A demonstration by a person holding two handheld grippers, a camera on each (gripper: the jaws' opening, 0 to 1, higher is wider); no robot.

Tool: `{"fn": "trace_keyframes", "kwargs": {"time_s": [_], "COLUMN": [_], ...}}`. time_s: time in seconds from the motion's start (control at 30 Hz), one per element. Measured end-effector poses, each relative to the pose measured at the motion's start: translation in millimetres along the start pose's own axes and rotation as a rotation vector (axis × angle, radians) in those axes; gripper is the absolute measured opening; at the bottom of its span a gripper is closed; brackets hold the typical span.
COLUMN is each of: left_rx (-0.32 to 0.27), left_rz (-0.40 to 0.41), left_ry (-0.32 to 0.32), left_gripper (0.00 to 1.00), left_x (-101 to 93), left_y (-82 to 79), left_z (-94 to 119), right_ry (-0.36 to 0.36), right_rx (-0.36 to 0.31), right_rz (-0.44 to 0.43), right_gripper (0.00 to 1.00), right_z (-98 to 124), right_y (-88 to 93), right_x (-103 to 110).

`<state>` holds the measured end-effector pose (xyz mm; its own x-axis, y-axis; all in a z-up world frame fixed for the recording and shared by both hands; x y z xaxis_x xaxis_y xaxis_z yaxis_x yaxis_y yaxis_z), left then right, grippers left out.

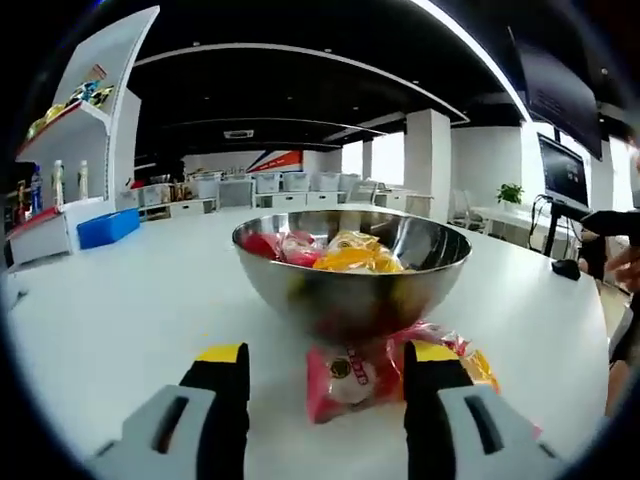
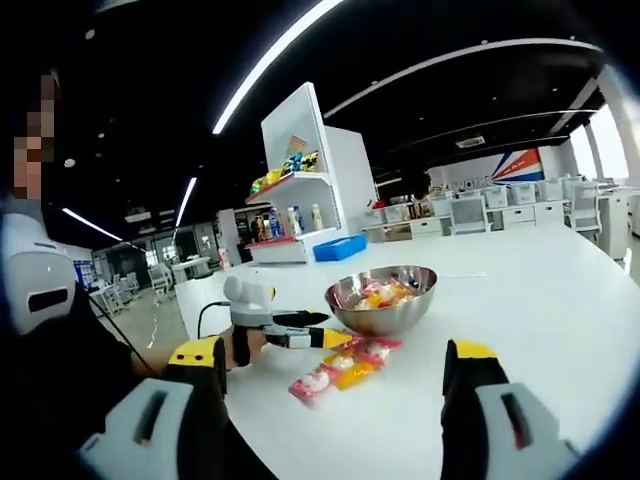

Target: Pick up the marshmallows scattered on the table and place them into the bowl on the table

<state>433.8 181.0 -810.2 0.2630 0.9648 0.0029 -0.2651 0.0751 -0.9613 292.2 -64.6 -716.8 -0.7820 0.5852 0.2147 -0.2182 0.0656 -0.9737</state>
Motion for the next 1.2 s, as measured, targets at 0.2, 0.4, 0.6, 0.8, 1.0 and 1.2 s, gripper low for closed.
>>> {"fn": "trace_keyframes", "kwargs": {"time_s": [0.2,0.4,0.6,0.8,1.0,1.2], "left_rx": [0.013,0.031,0.059,0.064,0.066,0.065], "left_rz": [0.036,0.028,0.044,0.004,0.014,0.024], "left_ry": [0.043,0.051,0.048,0.034,0.019,0.019], "left_gripper": [0.52,0.47,0.45,0.39,0.35,0.32], "left_x": [-8.9,-11.3,-5.3,-1.7,0.5,1.1], "left_y": [3.9,8.1,11.3,14.1,14.4,14.8], "left_z": [-3,-10,-15,-17,-14,-13], "right_ry": [0.009,0.015,0.023,0.015,0.017,0.009], "right_rx": [-0.006,-0.008,0.015,0.012,0.012,0.019], "right_rz": [-0.003,-0.001,-0.002,-0.004,-0.006,-0.007], "right_gripper": [0.84,0.84,0.83,0.83,0.83,0.82], "right_z": [2,4,3,2,3,1], "right_y": [-0.2,-1.0,4.3,4.1,6.0,8.0], "right_x": [-2,-3,-4,-3,-3,-2]}}
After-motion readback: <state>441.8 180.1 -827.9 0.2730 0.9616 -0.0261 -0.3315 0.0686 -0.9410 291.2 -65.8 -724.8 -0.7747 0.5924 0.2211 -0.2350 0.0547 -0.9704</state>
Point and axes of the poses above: the point that each gripper's makers call its tool centre point, and the gripper's own axes: z roughly backward along the fingers, x roughly to its left, y roughly out of its underside, the point moved 7 cm from there along z, roughly backward along the fingers, and after that the axes turned 9 degrees about -y, right-handed, at the moved point
